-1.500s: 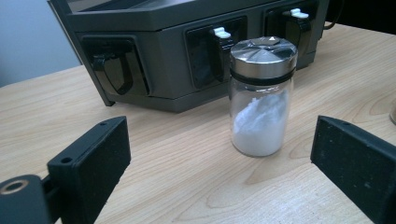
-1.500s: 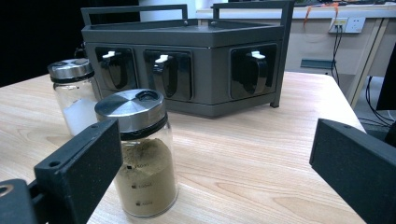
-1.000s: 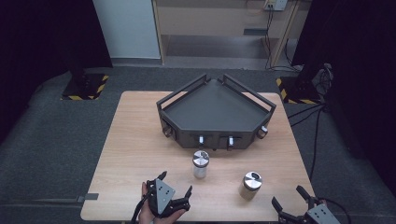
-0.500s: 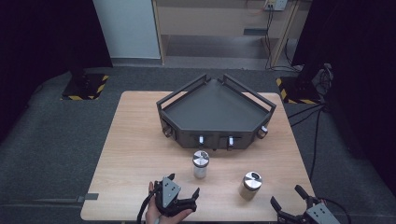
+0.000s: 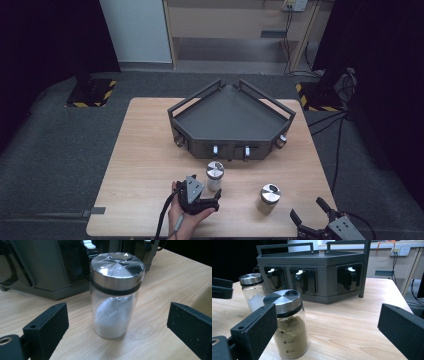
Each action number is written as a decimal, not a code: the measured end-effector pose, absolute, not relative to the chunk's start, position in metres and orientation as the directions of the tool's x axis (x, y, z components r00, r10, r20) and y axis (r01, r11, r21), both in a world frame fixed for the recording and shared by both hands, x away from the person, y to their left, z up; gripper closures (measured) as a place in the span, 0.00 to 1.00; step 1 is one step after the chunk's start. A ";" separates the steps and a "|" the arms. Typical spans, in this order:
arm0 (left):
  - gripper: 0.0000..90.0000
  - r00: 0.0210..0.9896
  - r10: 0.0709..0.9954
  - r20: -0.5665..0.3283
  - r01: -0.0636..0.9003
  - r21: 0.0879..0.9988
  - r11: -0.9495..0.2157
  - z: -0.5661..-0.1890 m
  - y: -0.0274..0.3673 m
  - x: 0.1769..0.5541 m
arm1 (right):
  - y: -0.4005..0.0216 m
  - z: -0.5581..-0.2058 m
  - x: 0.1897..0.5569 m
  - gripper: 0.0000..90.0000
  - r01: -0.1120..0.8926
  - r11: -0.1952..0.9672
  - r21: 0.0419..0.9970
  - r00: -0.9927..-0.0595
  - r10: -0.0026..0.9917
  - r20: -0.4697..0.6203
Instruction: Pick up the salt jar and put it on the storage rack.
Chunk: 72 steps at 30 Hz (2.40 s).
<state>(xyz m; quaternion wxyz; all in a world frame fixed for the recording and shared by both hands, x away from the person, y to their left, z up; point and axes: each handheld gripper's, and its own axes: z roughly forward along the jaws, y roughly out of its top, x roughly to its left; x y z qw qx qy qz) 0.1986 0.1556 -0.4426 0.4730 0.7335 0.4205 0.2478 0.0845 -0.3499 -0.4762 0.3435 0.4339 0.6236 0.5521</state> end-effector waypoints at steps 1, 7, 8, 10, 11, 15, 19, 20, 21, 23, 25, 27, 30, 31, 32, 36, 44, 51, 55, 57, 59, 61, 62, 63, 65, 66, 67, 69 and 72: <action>0.03 0.526 0.850 -0.029 0.381 0.901 -0.205 -0.444 0.153 0.201 | -0.350 -0.476 0.085 0.03 0.165 0.013 0.986 -0.386 0.921 0.052; 0.03 0.526 0.851 -0.012 0.375 0.901 -0.219 -0.448 0.145 0.210 | -0.351 -0.478 0.086 0.03 0.173 0.013 0.985 -0.384 0.921 0.055; 0.03 0.522 0.853 -0.012 0.376 0.901 -0.218 -0.449 0.144 0.211 | -0.351 -0.478 0.086 0.03 0.173 0.013 0.985 -0.384 0.922 0.055; 0.03 0.516 0.856 -0.010 0.378 0.900 -0.218 -0.450 0.142 0.213 | -0.351 -0.478 0.087 0.03 0.176 0.011 0.984 -0.383 0.922 0.058; 0.03 0.515 0.857 -0.003 0.374 0.901 -0.222 -0.451 0.141 0.214 | -0.351 -0.478 0.087 0.03 0.176 0.011 0.984 -0.383 0.922 0.059; 0.03 0.506 0.863 0.003 0.372 0.902 -0.221 -0.453 0.138 0.217 | -0.352 -0.479 0.088 0.03 0.179 0.013 0.984 -0.385 0.921 0.058; 0.03 0.501 0.865 0.006 0.373 0.901 -0.223 -0.455 0.137 0.220 | -0.351 -0.479 0.088 0.03 0.182 0.011 0.983 -0.384 0.921 0.061; 0.03 0.500 0.866 0.003 0.374 0.901 -0.219 -0.456 0.137 0.221 | -0.351 -0.479 0.089 0.03 0.182 0.013 0.983 -0.384 0.921 0.059; 0.03 0.495 0.869 0.004 0.374 0.902 -0.217 -0.456 0.136 0.221 | -0.351 -0.479 0.089 0.03 0.185 0.011 0.983 -0.383 0.922 0.062; 0.03 0.494 0.870 0.006 0.374 0.901 -0.219 -0.457 0.136 0.222 | -0.351 -0.479 0.089 0.03 0.185 0.014 0.983 -0.384 0.921 0.059; 0.03 0.494 0.869 0.013 0.374 0.900 -0.226 -0.457 0.135 0.223 | -0.351 -0.480 0.089 0.03 0.185 0.014 0.983 -0.385 0.921 0.059; 0.03 0.494 0.869 0.011 0.375 0.900 -0.225 -0.458 0.134 0.224 | -0.351 -0.480 0.090 0.03 0.186 0.015 0.982 -0.387 0.920 0.059; 0.03 0.493 0.870 0.012 0.374 0.900 -0.224 -0.459 0.132 0.226 | -0.351 -0.480 0.090 0.03 0.188 0.015 0.982 -0.388 0.920 0.060; 0.03 0.493 0.870 0.013 0.375 0.899 -0.226 -0.459 0.131 0.226 | -0.350 -0.480 0.090 0.03 0.187 0.017 0.982 -0.388 0.920 0.058; 0.03 0.495 0.869 0.015 0.375 0.898 -0.230 -0.459 0.130 0.227 | -0.351 -0.480 0.090 0.04 0.188 0.017 0.982 -0.388 0.920 0.058; 0.03 0.492 0.870 0.014 0.375 0.899 -0.227 -0.461 0.128 0.230 | -0.351 -0.480 0.090 0.04 0.187 0.015 0.982 -0.389 0.919 0.060; 0.03 0.489 0.872 0.012 0.382 0.896 -0.226 -0.465 0.125 0.235 | -0.351 -0.480 0.091 0.04 0.192 0.013 0.981 -0.385 0.921 0.063; 0.04 0.484 0.875 0.012 0.382 0.897 -0.224 -0.466 0.124 0.237 | -0.352 -0.481 0.091 0.04 0.194 0.013 0.981 -0.386 0.920 0.064; 0.04 0.483 0.876 0.010 0.381 0.898 -0.221 -0.467 0.124 0.237 | -0.351 -0.481 0.092 0.04 0.195 0.014 0.981 -0.387 0.920 0.064; 0.04 0.482 0.876 0.012 0.381 0.898 -0.222 -0.467 0.123 0.237 | -0.351 -0.481 0.092 0.04 0.196 0.014 0.980 -0.387 0.920 0.064; 0.04 0.482 0.876 0.013 0.382 0.897 -0.223 -0.467 0.123 0.238 | -0.351 -0.481 0.092 0.04 0.197 0.014 0.980 -0.388 0.920 0.064; 0.04 0.482 0.876 0.018 0.380 0.897 -0.228 -0.467 0.122 0.238 | -0.351 -0.481 0.092 0.04 0.196 0.014 0.980 -0.387 0.920 0.064; 0.05 0.482 0.876 0.019 0.379 0.897 -0.227 -0.468 0.122 0.237 | -0.351 -0.481 0.092 0.04 0.196 0.013 0.980 -0.387 0.920 0.065; 0.06 0.481 0.876 0.020 0.376 0.898 -0.227 -0.468 0.122 0.237 | -0.351 -0.481 0.092 0.04 0.197 0.014 0.980 -0.387 0.920 0.065; 0.10 0.478 0.878 0.024 0.373 0.899 -0.228 -0.468 0.122 0.237 | -0.351 -0.481 0.092 0.04 0.197 0.015 0.980 -0.388 0.920 0.064; 0.13 0.475 0.880 0.029 0.371 0.900 -0.230 -0.468 0.121 0.236 | -0.351 -0.481 0.092 0.04 0.198 0.015 0.980 -0.388 0.919 0.064; 0.13 0.470 0.882 0.033 0.369 0.900 -0.231 -0.468 0.120 0.236 | -0.351 -0.482 0.092 0.04 0.198 0.015 0.980 -0.388 0.919 0.064; 0.15 0.474 0.880 0.029 0.374 0.898 -0.231 -0.468 0.121 0.237 | -0.351 -0.481 0.092 0.04 0.197 0.015 0.980 -0.389 0.919 0.064; 0.20 0.482 0.876 0.030 0.369 0.900 -0.234 -0.469 0.120 0.236 | -0.351 -0.481 0.092 0.04 0.196 0.013 0.980 -0.388 0.919 0.066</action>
